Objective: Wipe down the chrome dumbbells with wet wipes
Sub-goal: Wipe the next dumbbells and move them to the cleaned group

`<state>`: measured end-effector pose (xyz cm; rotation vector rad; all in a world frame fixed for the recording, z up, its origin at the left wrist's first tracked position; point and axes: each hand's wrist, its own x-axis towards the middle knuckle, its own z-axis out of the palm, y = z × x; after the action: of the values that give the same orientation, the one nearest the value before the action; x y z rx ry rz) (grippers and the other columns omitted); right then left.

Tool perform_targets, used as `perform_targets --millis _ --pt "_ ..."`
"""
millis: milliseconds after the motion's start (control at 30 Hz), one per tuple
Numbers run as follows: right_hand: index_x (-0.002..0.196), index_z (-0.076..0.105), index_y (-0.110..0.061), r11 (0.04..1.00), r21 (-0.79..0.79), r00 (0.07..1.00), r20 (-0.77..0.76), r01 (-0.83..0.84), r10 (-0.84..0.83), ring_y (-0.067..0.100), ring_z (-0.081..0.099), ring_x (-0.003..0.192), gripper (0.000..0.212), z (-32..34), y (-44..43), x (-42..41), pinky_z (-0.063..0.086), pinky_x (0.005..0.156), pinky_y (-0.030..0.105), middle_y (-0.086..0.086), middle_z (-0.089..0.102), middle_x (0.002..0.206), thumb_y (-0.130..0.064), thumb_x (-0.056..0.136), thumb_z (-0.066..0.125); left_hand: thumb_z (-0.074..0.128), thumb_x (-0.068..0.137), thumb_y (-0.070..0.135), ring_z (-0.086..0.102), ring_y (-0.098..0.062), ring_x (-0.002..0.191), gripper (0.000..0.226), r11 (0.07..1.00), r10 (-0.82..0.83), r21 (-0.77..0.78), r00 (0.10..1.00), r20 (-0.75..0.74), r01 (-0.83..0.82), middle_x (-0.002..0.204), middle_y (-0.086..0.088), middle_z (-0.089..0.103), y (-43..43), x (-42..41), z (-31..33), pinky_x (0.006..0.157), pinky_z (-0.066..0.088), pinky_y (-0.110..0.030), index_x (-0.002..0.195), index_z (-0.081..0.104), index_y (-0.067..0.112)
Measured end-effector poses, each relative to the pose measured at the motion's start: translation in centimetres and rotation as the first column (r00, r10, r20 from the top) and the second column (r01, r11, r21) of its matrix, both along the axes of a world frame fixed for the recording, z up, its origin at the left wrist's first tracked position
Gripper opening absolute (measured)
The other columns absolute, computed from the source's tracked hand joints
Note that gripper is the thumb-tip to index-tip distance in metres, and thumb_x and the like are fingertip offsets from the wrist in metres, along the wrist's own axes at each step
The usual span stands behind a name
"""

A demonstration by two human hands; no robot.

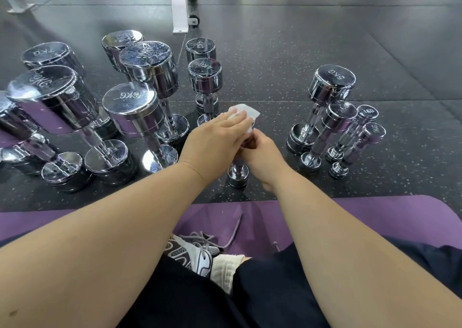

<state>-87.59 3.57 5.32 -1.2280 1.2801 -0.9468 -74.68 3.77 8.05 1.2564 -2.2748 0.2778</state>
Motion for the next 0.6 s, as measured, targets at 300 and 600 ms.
perform_targets --millis 300,600 --pt "0.081 0.055 -0.021 1.0 -0.027 0.994 -0.109 0.007 -0.01 0.016 0.054 0.072 0.011 0.0 0.2 -0.2 0.047 0.07 0.03 -0.002 0.064 0.078 -0.014 0.083 0.063 0.047 0.102 0.026 0.06 -0.019 0.112 0.029 0.865 0.439 0.47 0.721 -0.537 -0.177 0.118 0.003 0.069 1.8 -2.8 1.4 0.087 0.036 -0.016 0.121 0.068 0.019" --pt "0.098 0.062 -0.022 0.997 -0.03 0.987 -0.14 0.071 -0.075 0.024 0.064 0.076 0.037 -0.5 -1.0 -0.4 0.05 0.067 0.033 0.003 0.07 0.086 -0.037 0.065 0.059 0.039 0.104 0.031 0.039 -0.012 0.052 0.054 0.674 0.622 0.711 0.368 -0.691 0.197 0.05 0.018 0.035 1.2 -4.6 2.6 0.055 0.037 -0.026 0.052 0.052 0.021"
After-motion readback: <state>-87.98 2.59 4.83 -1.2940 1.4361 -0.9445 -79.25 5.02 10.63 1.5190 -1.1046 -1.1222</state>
